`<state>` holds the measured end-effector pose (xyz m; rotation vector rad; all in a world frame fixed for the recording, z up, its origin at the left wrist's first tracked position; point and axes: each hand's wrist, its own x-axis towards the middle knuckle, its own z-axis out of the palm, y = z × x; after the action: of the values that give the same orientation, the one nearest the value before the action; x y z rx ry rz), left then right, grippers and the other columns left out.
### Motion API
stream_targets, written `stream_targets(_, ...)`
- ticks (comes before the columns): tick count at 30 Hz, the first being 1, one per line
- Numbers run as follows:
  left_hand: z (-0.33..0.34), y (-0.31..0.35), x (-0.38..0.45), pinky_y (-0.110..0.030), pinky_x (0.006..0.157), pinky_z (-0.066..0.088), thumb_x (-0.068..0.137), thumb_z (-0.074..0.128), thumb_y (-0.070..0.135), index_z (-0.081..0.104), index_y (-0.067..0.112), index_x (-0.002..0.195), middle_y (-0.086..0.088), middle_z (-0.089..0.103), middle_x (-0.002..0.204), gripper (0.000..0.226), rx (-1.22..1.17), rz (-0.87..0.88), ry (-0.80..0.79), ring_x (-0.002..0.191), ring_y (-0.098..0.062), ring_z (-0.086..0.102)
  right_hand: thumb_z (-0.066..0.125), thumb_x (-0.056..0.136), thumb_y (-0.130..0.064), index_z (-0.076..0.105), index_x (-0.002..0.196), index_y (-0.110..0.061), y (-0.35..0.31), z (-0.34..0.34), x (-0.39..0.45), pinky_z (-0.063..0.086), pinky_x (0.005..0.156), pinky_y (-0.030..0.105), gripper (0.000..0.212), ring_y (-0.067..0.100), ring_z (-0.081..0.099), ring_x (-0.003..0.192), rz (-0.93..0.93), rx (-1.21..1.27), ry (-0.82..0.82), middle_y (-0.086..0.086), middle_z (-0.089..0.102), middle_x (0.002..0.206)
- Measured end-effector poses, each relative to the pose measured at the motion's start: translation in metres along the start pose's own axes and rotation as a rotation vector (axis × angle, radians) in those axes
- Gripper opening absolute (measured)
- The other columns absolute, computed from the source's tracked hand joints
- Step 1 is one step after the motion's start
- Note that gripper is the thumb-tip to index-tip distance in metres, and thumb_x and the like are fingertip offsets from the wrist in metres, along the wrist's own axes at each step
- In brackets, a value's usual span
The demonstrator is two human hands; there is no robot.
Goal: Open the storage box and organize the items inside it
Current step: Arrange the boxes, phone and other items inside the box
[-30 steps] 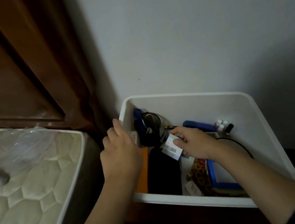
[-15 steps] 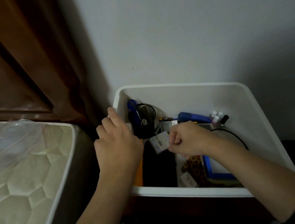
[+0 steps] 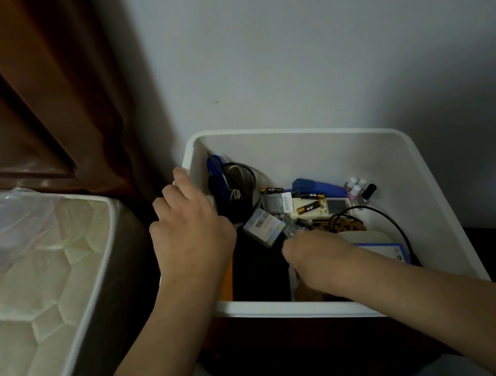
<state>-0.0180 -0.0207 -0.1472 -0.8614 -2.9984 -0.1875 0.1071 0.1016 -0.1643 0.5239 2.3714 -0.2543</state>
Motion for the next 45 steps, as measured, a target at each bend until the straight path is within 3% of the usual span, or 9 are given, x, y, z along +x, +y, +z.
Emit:
stream_targets(12, -0.002, 0.001, -0.002, -0.041, 0.078, 0.059, 0.094, 0.056, 0.030, 0.021, 0.001, 0.159, -0.019, 0.054, 0.132, 0.079, 0.017, -0.001, 0.016, 0.114, -0.034, 0.059, 0.061, 0.100, -0.002, 0.067, 0.124, -0.006, 0.010, 0.009, 0.001, 0.048, 0.076, 0.033, 0.025, 0.030, 0.068, 0.107, -0.009, 0.059, -0.084, 0.015, 0.068, 0.119)
stream_targets(14, -0.003, 0.001, -0.002, -0.041, 0.078, 0.059, 0.095, 0.055, 0.031, 0.021, 0.002, 0.159, -0.019, 0.054, 0.132, 0.078, 0.009, 0.000, 0.020, 0.114, -0.033, 0.059, 0.064, 0.102, -0.012, 0.069, 0.123, -0.007, 0.012, 0.008, 0.002, 0.052, 0.076, 0.034, 0.022, 0.028, 0.068, 0.104, -0.043, 0.094, -0.125, 0.013, 0.070, 0.115)
stream_targets(17, -0.002, 0.002, -0.002, -0.040, 0.078, 0.059, 0.097, 0.052, 0.031, 0.020, 0.003, 0.159, -0.018, 0.054, 0.132, 0.075, 0.001, -0.001, 0.029, 0.114, -0.032, 0.059, 0.062, 0.102, -0.048, 0.066, 0.100, -0.013, 0.014, 0.005, 0.003, 0.051, 0.069, 0.032, 0.036, 0.024, 0.066, 0.090, -0.103, 0.125, -0.186, 0.005, 0.067, 0.096)
stream_targets(24, -0.002, 0.001, -0.001, -0.040, 0.080, 0.059, 0.098, 0.050, 0.031, 0.017, 0.002, 0.160, -0.017, 0.052, 0.133, 0.075, -0.012, -0.003, 0.034, 0.115, -0.032, 0.057, 0.060, 0.103, -0.045, 0.060, 0.070, -0.022, 0.020, -0.001, 0.006, 0.048, 0.059, 0.029, 0.040, 0.013, 0.059, 0.064, -0.051, 0.188, -0.065, -0.003, 0.061, 0.072)
stream_targets(26, -0.002, 0.001, -0.001, -0.039, 0.079, 0.059, 0.099, 0.050, 0.032, 0.017, 0.002, 0.160, -0.017, 0.052, 0.133, 0.075, -0.012, -0.006, 0.029, 0.115, -0.031, 0.057, 0.063, 0.101, -0.042, 0.072, 0.076, -0.018, 0.026, -0.016, 0.009, 0.060, 0.063, 0.032, 0.035, 0.012, 0.067, 0.059, 0.015, 0.297, 0.092, -0.003, 0.068, 0.068)
stream_targets(30, -0.003, 0.001, -0.001, -0.040, 0.079, 0.059, 0.098, 0.052, 0.030, 0.020, 0.002, 0.159, -0.018, 0.054, 0.133, 0.074, -0.026, -0.004, 0.014, 0.115, -0.032, 0.059, 0.070, 0.093, -0.035, 0.078, 0.090, -0.021, 0.020, -0.038, 0.026, 0.064, 0.079, 0.039, 0.016, 0.017, 0.073, 0.084, 0.075, 0.407, 0.370, 0.000, 0.075, 0.093)
stream_targets(36, -0.002, 0.002, -0.001, -0.038, 0.078, 0.057, 0.099, 0.048, 0.026, 0.022, 0.003, 0.159, -0.018, 0.055, 0.132, 0.070, -0.013, -0.006, 0.019, 0.115, -0.032, 0.060, 0.075, 0.089, -0.047, 0.062, 0.118, -0.020, -0.013, -0.027, 0.054, 0.057, 0.081, 0.036, 0.041, 0.023, 0.065, 0.102, 0.152, 0.225, 0.314, 0.004, 0.063, 0.113)
stream_targets(40, -0.002, 0.002, -0.001, -0.039, 0.080, 0.057, 0.103, 0.042, 0.027, 0.021, 0.003, 0.160, -0.018, 0.055, 0.135, 0.065, -0.035, -0.012, 0.039, 0.117, -0.033, 0.060, 0.081, 0.082, -0.044, 0.060, 0.113, -0.020, -0.011, -0.029, 0.049, 0.054, 0.076, 0.036, 0.044, 0.022, 0.062, 0.103, 0.130, 0.123, 0.282, 0.003, 0.060, 0.109)
stream_targets(45, -0.007, 0.000, 0.002, -0.047, 0.082, 0.055, 0.112, 0.027, 0.041, 0.039, 0.016, 0.150, -0.012, 0.055, 0.140, 0.048, -0.293, -0.003, 0.040, 0.121, -0.034, 0.058, 0.090, 0.065, -0.035, 0.057, 0.115, -0.029, 0.007, -0.032, 0.034, 0.059, 0.077, 0.034, 0.060, 0.012, 0.062, 0.095, 0.008, 0.557, 0.123, -0.007, 0.062, 0.107)
